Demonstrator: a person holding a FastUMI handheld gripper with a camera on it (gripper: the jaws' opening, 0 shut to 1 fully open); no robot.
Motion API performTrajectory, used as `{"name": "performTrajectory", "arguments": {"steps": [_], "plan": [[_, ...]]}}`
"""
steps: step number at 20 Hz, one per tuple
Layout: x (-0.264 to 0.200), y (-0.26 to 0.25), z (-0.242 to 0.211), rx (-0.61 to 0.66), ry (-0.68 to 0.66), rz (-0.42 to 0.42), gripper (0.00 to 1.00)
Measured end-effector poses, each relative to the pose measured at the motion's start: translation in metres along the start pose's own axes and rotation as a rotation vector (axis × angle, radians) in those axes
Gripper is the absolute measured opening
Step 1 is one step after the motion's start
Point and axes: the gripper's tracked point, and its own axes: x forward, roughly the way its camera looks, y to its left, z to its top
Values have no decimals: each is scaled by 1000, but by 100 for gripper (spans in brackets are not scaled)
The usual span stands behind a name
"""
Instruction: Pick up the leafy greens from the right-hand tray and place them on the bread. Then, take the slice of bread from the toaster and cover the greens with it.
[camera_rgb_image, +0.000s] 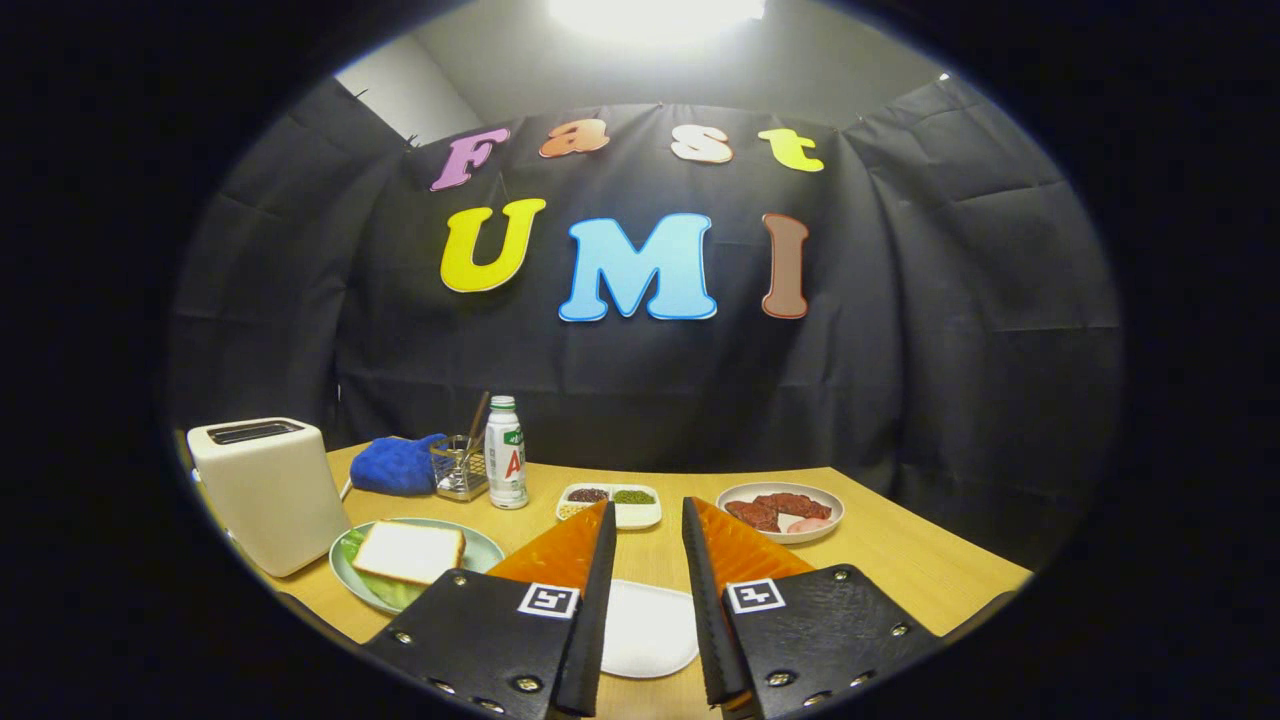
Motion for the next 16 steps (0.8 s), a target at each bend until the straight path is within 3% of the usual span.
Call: {"name": "performTrajectory", "arguments": {"steps": [4,6,13,16], "plan": [[2,-47,-3,-8,12,-13,40],[5,-63,-9,-67,20,52,40],[19,-213,-16,-59,-66,104,34],[31,-318,-28,-33,-71,-9,34]]}}
